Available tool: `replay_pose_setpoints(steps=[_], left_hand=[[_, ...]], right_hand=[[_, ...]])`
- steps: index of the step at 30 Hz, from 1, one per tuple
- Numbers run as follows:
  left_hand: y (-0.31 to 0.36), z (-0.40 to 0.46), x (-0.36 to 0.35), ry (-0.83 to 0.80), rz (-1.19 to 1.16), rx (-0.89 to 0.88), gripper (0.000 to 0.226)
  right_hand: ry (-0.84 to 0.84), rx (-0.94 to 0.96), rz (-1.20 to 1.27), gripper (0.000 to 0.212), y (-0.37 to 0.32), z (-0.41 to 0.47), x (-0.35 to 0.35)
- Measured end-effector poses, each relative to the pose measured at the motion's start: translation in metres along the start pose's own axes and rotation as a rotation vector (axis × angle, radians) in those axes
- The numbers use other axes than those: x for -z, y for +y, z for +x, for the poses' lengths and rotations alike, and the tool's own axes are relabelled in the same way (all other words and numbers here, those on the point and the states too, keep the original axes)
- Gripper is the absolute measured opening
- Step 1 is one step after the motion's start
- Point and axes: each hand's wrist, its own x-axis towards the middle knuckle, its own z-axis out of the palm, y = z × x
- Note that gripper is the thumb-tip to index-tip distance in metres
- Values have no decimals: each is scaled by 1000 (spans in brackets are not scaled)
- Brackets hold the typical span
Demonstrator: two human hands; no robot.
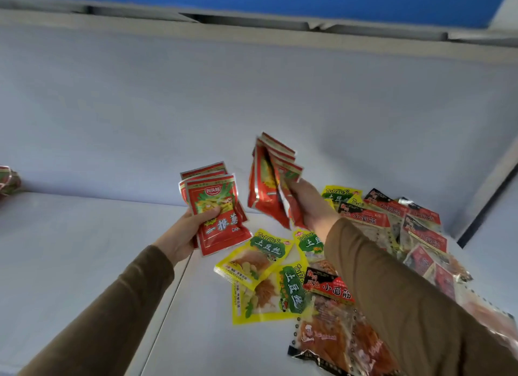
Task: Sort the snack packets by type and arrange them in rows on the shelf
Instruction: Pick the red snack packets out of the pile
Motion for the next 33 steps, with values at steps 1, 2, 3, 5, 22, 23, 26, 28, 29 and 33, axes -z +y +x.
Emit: replay_pose_setpoints(steps=[1,2,3,5,22,23,26,28,29,33], left_hand=[[1,-1,-7,-15,19,-7,64],[3,-2,-14,-30,26,-15,61],[4,-4,-20,-37,24,-21,56],[8,-10,-28,-34,25,-18,47],[10,-70,-37,121,160,5,82],[9,-71,-33,150,151,2,77],[4,-77,-17,177,78,-8,70],[1,-81,-2,175,50,-18,69],[1,-84,7,171,40,-21,70],[6,-95,53,149,23,-13,71]], right_hand=[[-37,-48,-1,45,8,-3,-7],[-62,-86,-12,47,16,-6,-14],[-73,-107,-31,45,24,-9,-20],[-50,-104,-92,34,34,-13,-26],[39,-23,-244,24,78,-41,-71],[34,-30,-227,26,78,-41,-73],[35,-83,-213,49,79,-40,-82],[25,-176,-233,78,81,-39,-90],[7,-225,-244,87,83,-38,-96],[-170,-335,-265,71,103,-36,-126]])
